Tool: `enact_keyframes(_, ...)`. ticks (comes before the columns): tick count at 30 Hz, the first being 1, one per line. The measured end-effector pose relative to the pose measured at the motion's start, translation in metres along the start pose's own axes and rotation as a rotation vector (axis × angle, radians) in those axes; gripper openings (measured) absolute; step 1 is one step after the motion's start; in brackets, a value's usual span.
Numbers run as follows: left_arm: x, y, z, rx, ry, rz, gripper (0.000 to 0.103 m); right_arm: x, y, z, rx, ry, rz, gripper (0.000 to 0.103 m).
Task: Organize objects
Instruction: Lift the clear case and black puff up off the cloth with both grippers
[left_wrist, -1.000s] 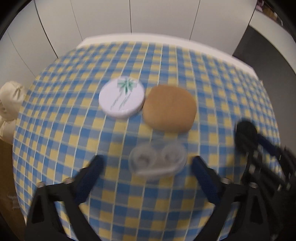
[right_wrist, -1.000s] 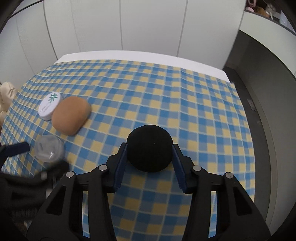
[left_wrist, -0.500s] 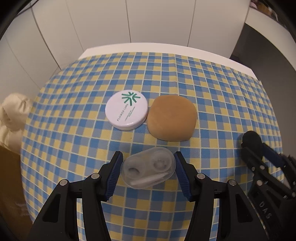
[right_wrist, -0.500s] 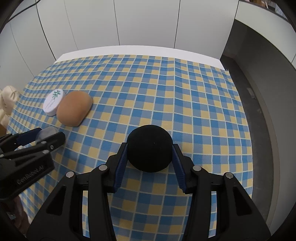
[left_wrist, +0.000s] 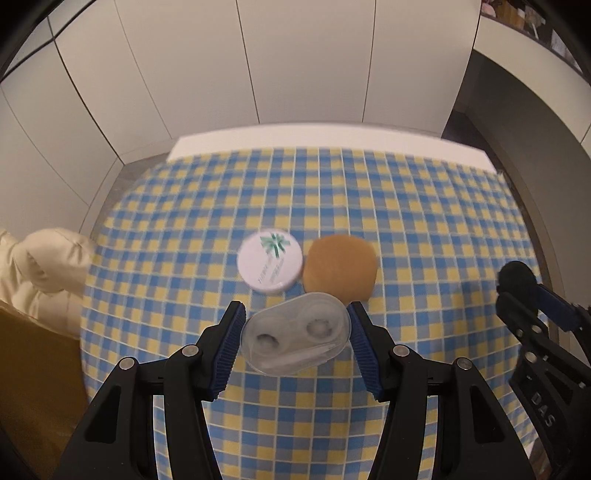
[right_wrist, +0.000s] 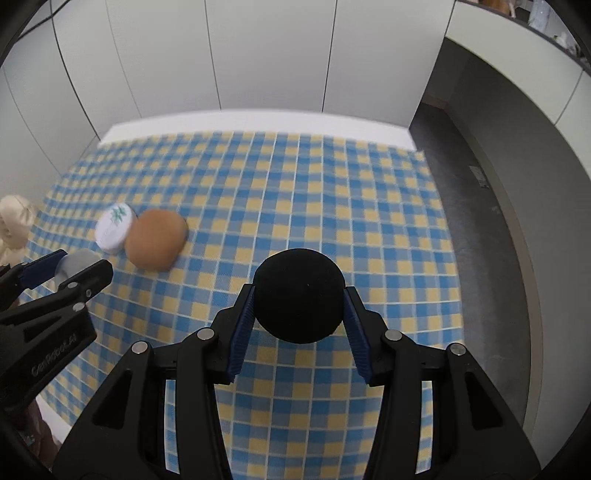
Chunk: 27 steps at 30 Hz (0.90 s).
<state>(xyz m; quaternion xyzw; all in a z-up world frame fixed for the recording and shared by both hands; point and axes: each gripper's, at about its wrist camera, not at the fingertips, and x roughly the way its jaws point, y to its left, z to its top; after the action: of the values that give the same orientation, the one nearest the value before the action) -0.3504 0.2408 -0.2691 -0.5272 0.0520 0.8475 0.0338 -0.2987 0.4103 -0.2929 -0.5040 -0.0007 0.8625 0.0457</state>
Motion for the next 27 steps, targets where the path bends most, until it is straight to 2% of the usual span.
enact_keyframes(5,-0.042,0.002,0.017,0.021,-0.065,0.014,0.057,-0.038,-0.001,0.017,0.014,-0.038,-0.023,0.049)
enact_keyframes(18,-0.139,0.001,0.051,0.039,-0.125,-0.036,0.057,-0.129,-0.004,0.063,-0.005,-0.100,-0.053,0.049)
enact_keyframes(22,-0.179,0.000,0.061,0.055,-0.181,-0.038,0.057,-0.166,-0.005,0.080,-0.006,-0.129,-0.025,0.049)
enact_keyframes(27,-0.223,0.005,0.073,0.033,-0.230,-0.054,0.057,-0.213,-0.004,0.095,-0.004,-0.183,-0.040,0.049)
